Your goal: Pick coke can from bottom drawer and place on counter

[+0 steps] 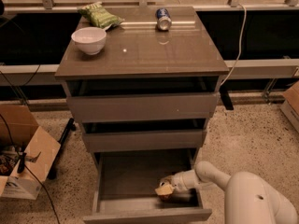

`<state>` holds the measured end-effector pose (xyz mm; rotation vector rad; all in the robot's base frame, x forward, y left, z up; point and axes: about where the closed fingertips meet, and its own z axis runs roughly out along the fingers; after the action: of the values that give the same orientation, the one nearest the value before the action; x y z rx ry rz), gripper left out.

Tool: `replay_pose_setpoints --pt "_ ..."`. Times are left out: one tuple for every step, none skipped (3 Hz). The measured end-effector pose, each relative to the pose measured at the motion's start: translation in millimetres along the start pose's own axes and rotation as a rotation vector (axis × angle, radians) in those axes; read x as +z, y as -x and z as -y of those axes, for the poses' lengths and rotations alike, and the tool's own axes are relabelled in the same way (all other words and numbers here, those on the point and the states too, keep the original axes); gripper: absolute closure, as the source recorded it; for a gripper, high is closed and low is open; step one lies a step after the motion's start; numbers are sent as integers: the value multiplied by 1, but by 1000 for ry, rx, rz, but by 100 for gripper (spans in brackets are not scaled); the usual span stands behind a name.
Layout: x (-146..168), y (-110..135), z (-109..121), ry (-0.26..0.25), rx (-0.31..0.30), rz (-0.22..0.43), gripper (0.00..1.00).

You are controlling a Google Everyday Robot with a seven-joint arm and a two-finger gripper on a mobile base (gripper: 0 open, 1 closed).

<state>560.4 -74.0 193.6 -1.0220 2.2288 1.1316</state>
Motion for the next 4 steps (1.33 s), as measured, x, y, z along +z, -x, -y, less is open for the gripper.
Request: replay_pose_setpoints --pt "-43 26 -11 -37 -46 37 100" --pt "-102 53 -39 -52 -75 49 100" --pt "-170 83 -84 -51 -100 70 100" --pt "-241 120 -138 -77 -124 89 100"
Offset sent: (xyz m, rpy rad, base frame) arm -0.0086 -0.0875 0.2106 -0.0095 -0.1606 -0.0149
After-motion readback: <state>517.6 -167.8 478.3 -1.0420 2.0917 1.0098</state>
